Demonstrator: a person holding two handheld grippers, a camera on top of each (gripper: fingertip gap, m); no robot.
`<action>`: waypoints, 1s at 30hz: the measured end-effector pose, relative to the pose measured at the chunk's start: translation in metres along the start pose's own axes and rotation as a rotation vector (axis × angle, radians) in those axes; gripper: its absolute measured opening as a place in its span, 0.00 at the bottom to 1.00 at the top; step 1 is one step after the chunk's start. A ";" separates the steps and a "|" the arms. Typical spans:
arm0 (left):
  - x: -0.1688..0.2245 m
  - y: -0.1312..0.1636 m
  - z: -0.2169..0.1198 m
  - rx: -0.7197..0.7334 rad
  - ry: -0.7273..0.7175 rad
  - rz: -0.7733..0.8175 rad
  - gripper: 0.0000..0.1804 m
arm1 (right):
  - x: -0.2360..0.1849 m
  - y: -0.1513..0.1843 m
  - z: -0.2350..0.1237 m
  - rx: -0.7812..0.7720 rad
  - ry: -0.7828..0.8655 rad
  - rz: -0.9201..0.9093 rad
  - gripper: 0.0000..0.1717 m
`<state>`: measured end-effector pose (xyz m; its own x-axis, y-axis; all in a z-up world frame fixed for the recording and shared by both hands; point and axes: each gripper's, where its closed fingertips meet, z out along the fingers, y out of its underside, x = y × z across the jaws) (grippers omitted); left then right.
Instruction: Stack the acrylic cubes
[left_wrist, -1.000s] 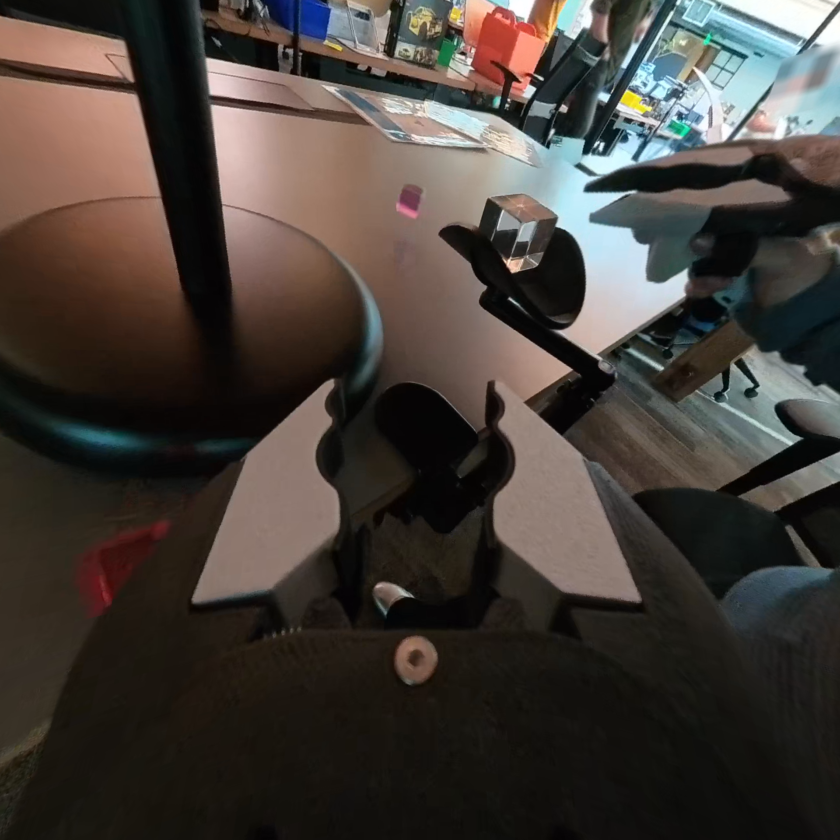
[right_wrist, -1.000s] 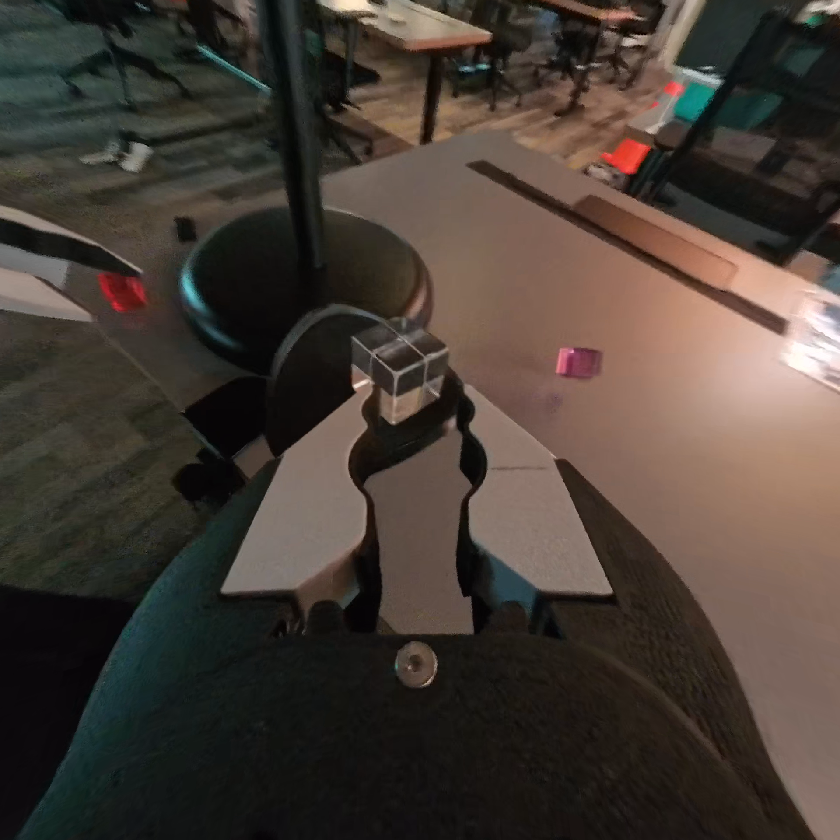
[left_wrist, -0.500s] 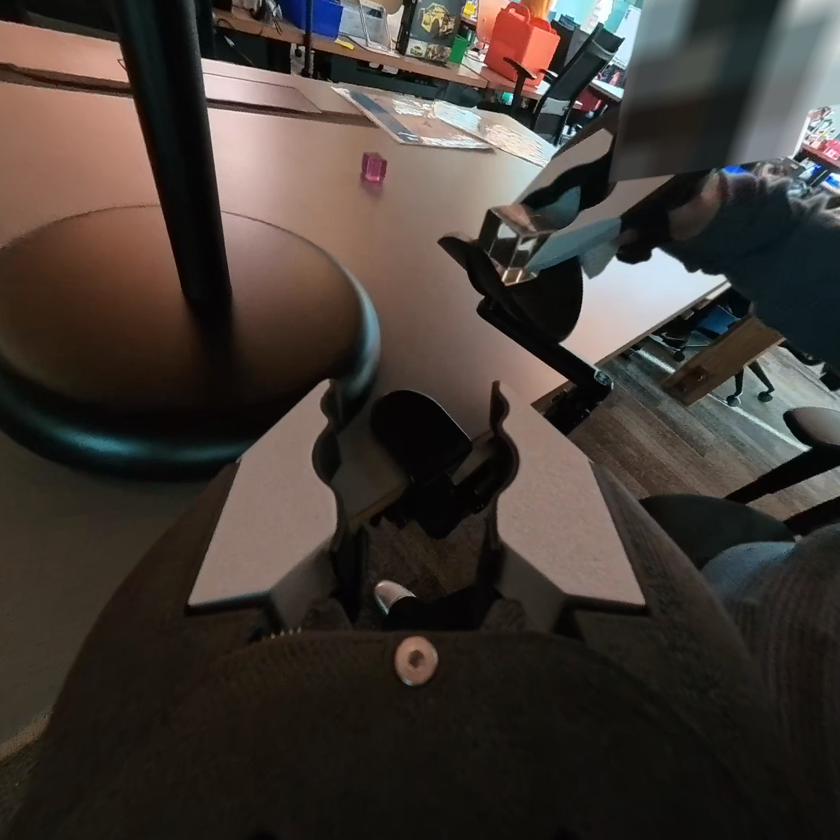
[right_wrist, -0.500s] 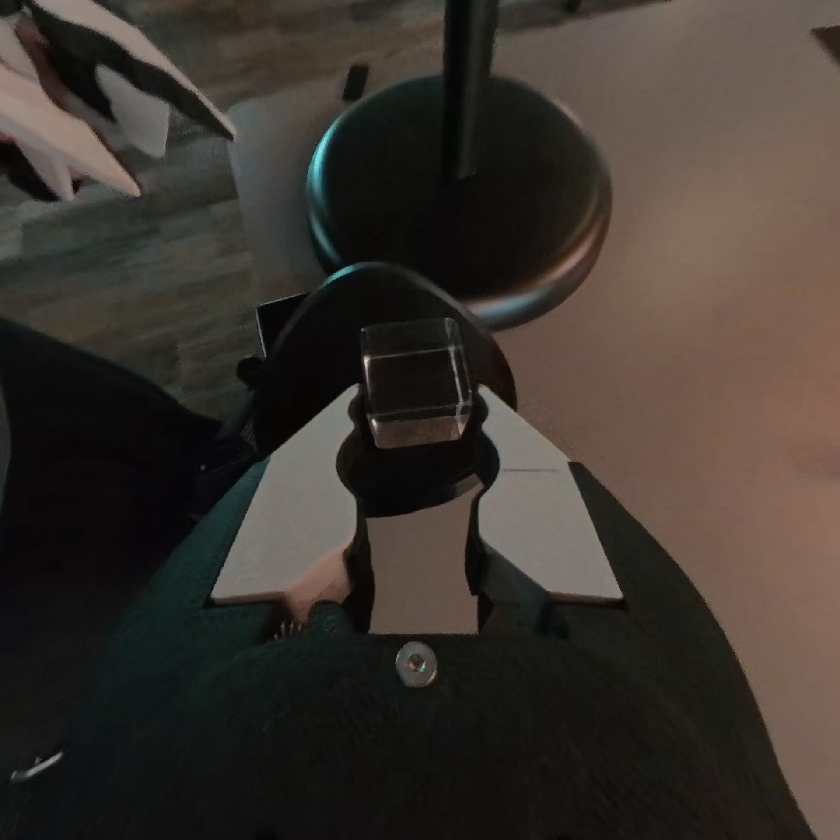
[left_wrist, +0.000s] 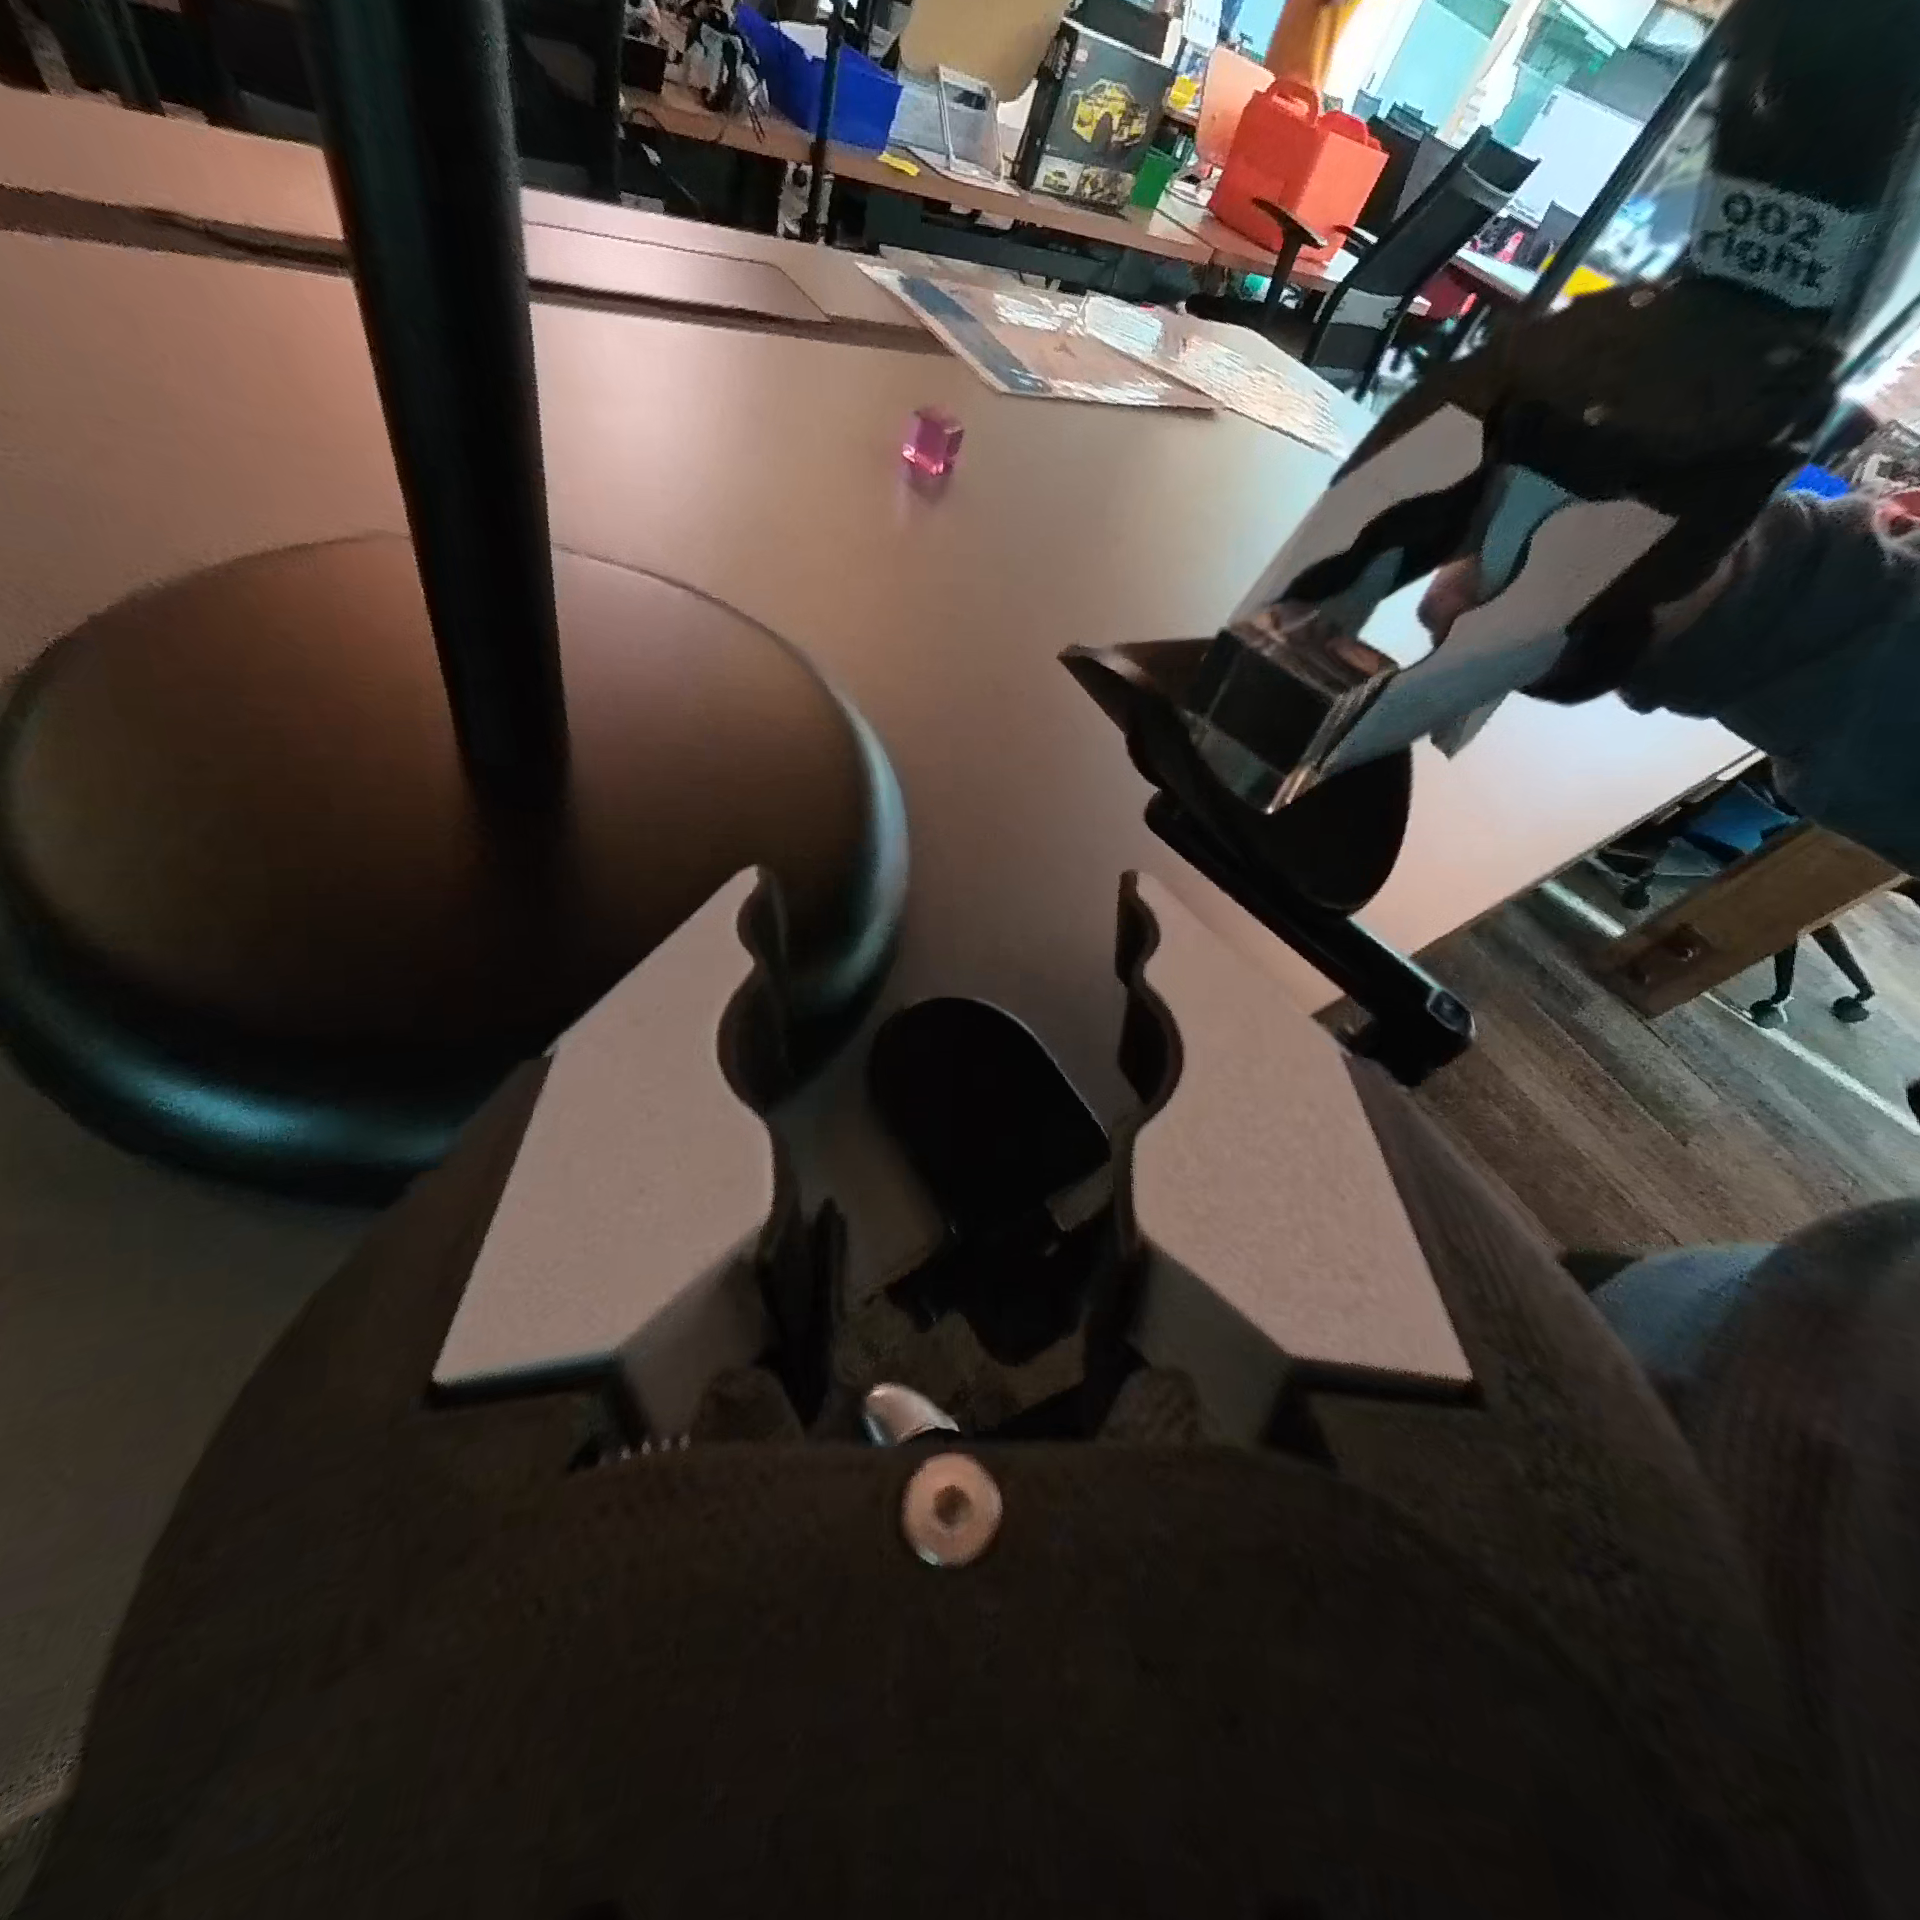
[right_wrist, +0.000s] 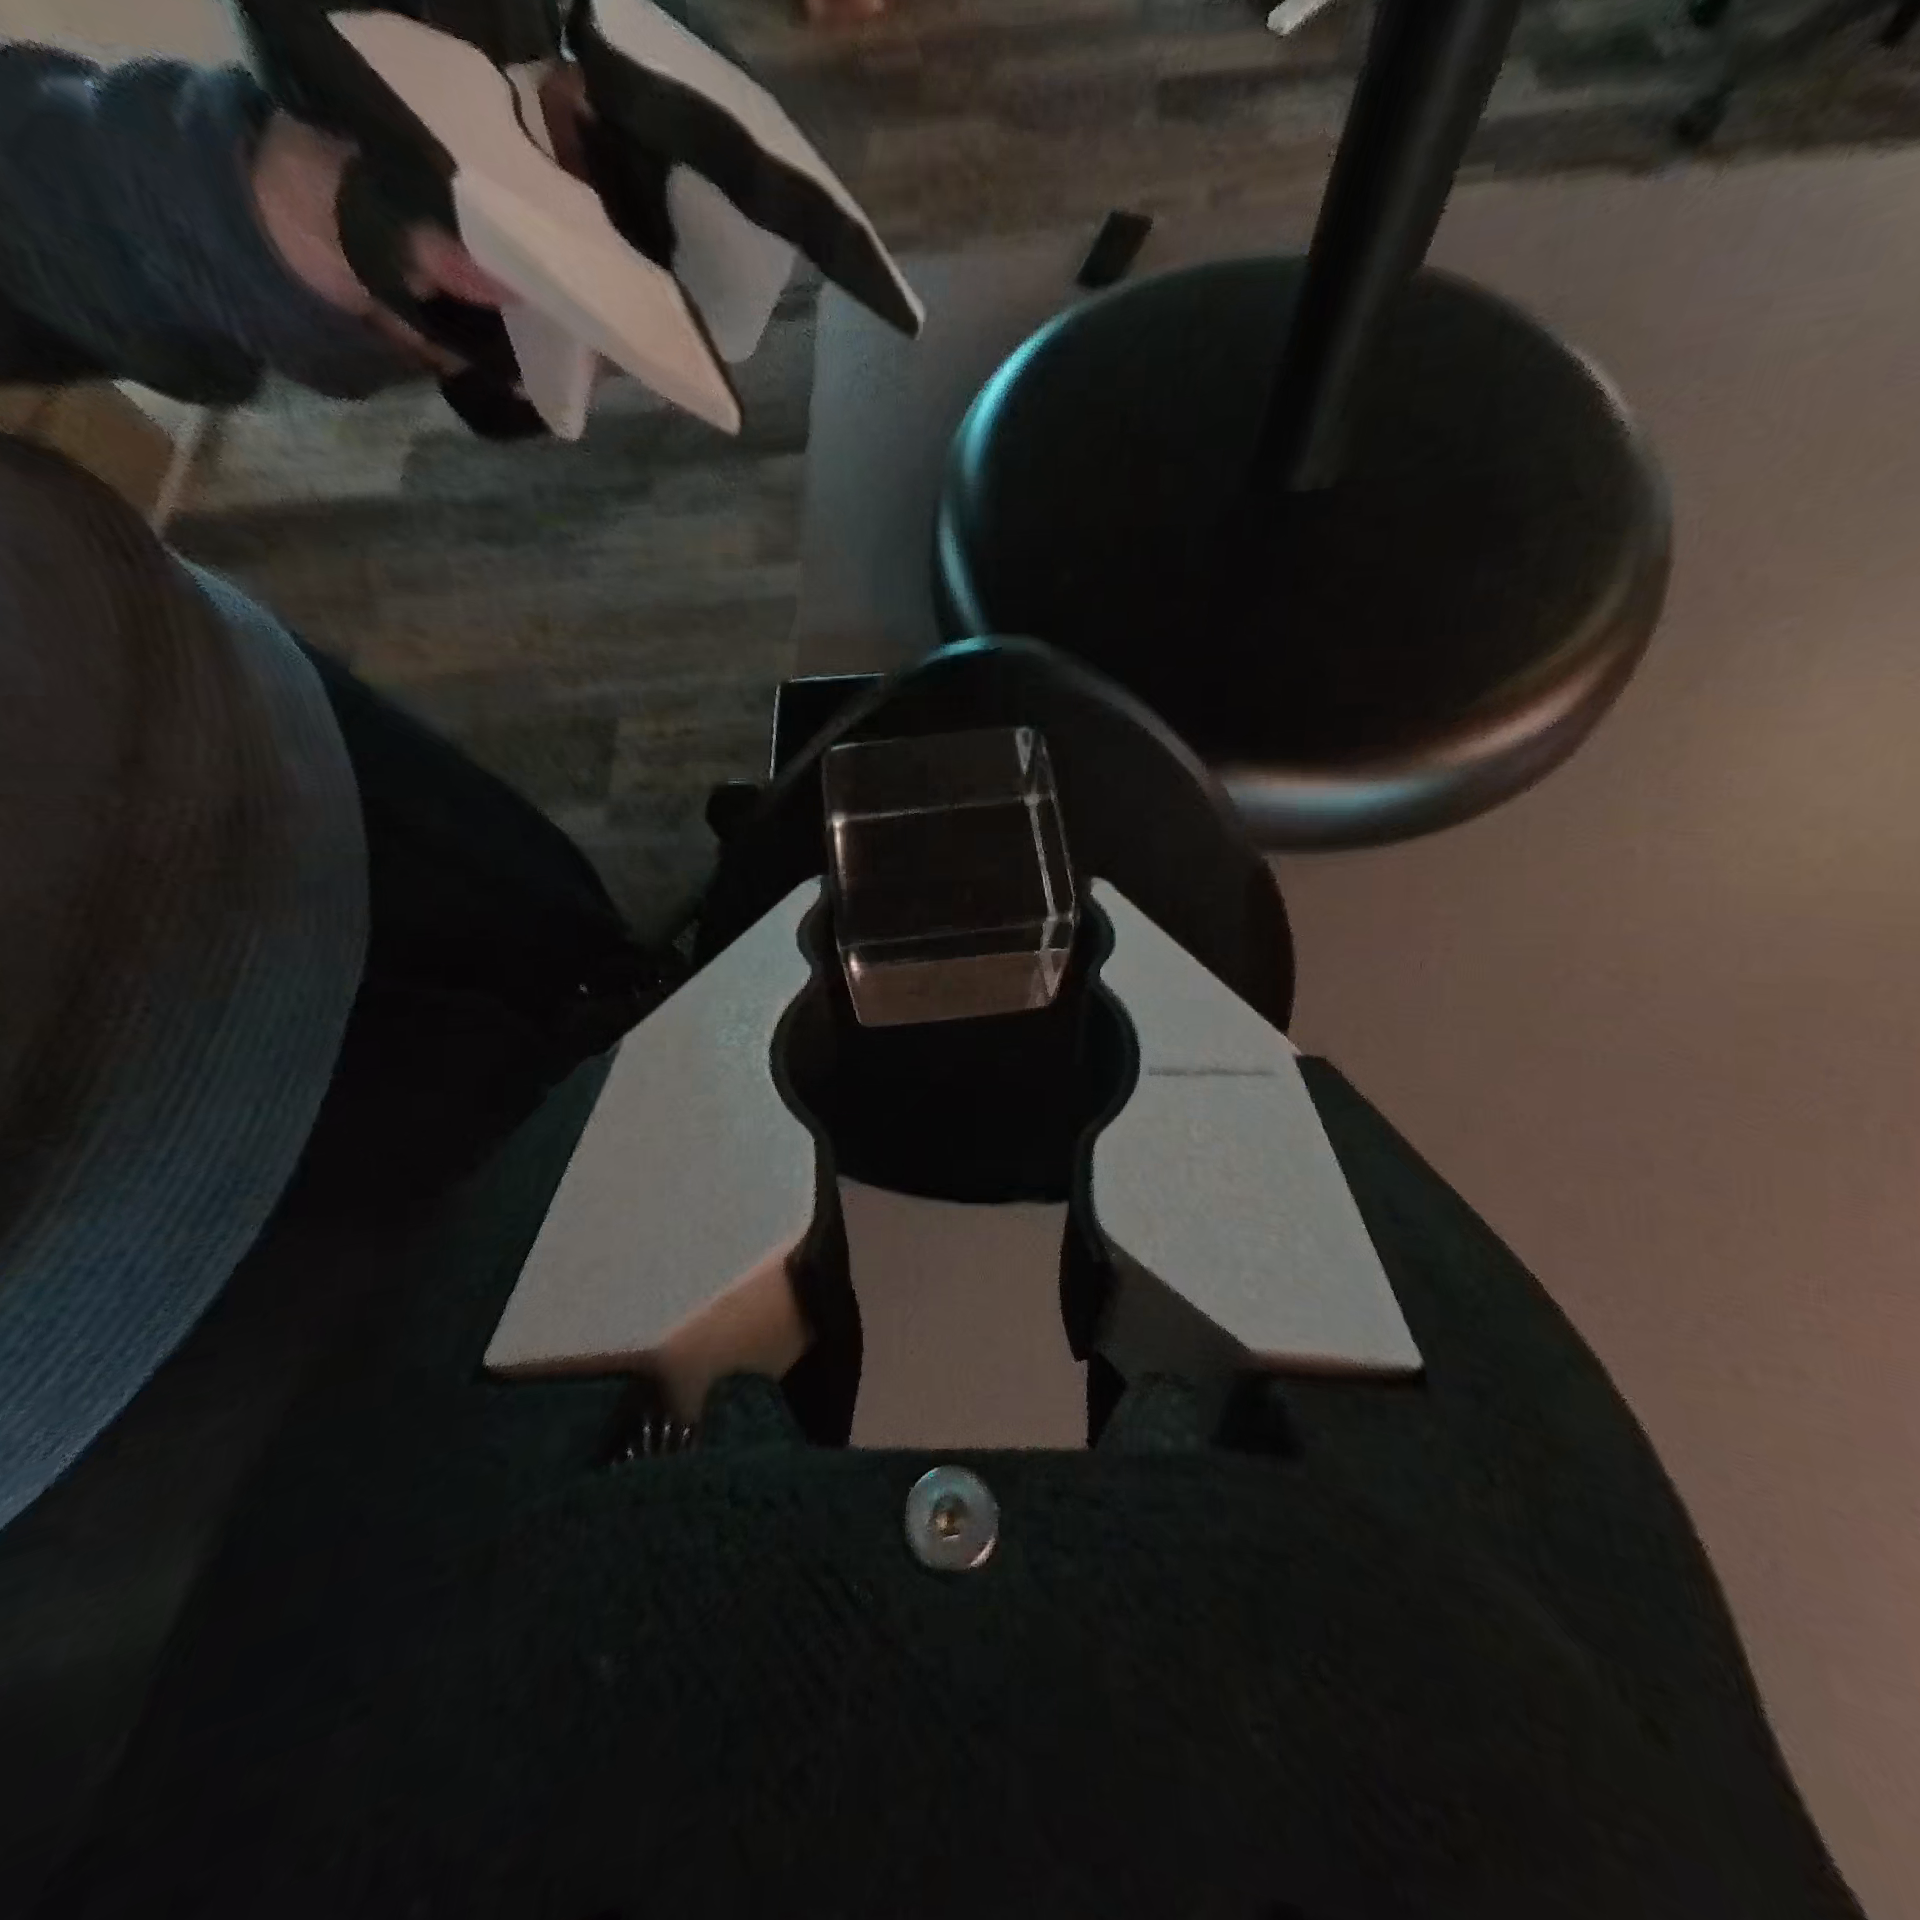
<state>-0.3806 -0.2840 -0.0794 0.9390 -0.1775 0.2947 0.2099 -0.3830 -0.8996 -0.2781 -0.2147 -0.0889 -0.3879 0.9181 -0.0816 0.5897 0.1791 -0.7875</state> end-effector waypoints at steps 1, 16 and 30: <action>-0.001 -0.002 0.002 0.004 -0.007 -0.001 0.36 | 0.000 0.002 0.000 -0.007 0.003 0.000 0.25; -0.021 -0.027 0.018 0.089 -0.184 -0.054 0.37 | 0.274 0.079 -0.108 0.226 0.816 0.533 0.31; -0.035 -0.018 -0.016 0.095 -0.311 -0.100 0.37 | 0.342 0.125 -0.060 -0.053 0.907 0.602 0.15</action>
<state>-0.4218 -0.2852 -0.0686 0.9475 0.1471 0.2840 0.3161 -0.2959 -0.9014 -0.2942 0.1430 -0.1783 0.6293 0.7754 0.0531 0.5460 -0.3925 -0.7402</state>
